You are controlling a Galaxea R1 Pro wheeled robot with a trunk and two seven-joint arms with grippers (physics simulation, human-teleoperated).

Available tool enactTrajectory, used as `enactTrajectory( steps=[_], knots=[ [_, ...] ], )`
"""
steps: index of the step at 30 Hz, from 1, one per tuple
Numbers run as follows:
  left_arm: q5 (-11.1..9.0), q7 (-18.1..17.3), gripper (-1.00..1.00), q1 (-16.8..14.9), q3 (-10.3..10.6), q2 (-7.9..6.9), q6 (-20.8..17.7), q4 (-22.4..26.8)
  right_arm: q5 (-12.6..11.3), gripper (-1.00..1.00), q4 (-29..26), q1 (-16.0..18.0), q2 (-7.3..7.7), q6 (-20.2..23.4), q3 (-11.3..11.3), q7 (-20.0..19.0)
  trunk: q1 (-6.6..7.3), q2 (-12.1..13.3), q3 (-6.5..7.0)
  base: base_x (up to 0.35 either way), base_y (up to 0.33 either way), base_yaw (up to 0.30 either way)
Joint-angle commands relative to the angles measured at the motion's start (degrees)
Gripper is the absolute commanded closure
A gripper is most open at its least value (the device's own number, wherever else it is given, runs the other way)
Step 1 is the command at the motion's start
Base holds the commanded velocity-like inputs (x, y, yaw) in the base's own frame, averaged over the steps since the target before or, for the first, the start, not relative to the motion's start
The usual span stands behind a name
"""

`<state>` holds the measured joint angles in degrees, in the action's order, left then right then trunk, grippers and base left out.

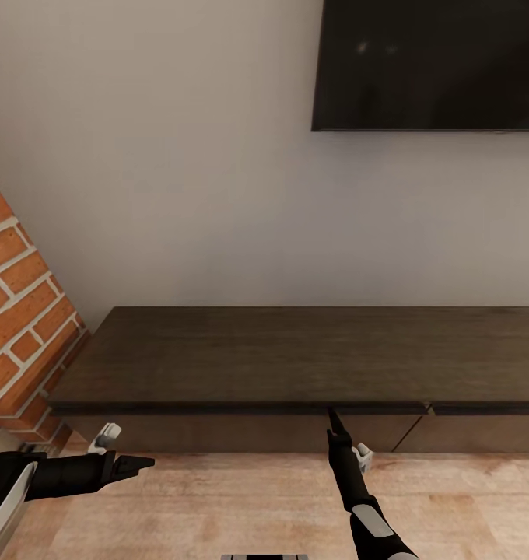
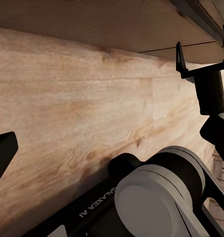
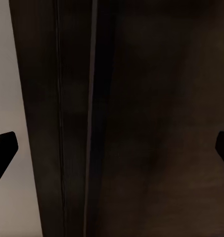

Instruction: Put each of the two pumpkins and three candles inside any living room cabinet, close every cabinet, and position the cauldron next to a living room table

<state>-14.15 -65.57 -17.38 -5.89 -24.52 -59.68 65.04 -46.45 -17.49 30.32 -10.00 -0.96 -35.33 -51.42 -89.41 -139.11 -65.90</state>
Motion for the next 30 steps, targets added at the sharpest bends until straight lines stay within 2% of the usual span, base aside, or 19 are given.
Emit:
enactTrajectory(
  steps=[1, 30],
  knots=[
    [0.00, 0.00, -1.00, -0.01, 0.00, 0.00, 0.00, 0.00, 0.02, -1.00, 0.00, 0.00, 0.00, 0.00, 0.00, 0.00, 0.00, 0.00, 0.00, 0.007, 0.000, 0.000],
    [0.09, 0.00, -1.00, 0.00, 0.00, 0.00, 0.00, 0.00, 0.04, -1.00, 0.00, 0.00, 0.00, -0.09, 0.07, 0.26, 0.00, 0.00, 0.00, 0.041, 0.005, 0.000]
  ],
)
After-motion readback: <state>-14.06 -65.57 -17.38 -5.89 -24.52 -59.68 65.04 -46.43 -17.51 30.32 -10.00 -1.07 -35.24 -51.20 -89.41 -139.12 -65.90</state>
